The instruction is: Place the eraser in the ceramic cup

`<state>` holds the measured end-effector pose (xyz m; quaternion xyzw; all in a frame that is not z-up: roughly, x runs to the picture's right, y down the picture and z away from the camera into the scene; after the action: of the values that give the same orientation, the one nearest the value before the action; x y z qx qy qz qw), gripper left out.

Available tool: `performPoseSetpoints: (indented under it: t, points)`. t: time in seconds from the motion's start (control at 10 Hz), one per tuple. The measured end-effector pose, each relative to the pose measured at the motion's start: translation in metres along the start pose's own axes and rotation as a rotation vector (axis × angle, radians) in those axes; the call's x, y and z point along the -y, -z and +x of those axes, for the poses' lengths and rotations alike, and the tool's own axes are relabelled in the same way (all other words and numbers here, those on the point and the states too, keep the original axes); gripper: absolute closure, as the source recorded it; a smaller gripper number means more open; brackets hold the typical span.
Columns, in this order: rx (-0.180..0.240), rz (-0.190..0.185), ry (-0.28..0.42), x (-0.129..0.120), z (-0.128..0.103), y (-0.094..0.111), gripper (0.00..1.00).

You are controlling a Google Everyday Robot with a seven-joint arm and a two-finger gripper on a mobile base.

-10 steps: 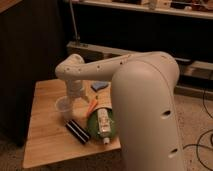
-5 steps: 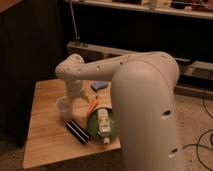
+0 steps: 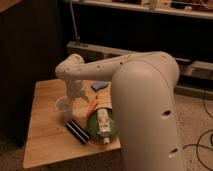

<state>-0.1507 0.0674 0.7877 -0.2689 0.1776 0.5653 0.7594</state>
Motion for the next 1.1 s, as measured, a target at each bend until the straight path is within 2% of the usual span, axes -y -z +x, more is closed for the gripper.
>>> performPoseSetpoints:
  t: [0.9,1.1]
  points:
    - [0.0,0.0,0.0,0.0,0.0,0.0,0.37]
    - [0.006,-0.004,0.023,0.0005,0.0018,0.0022,0.37]
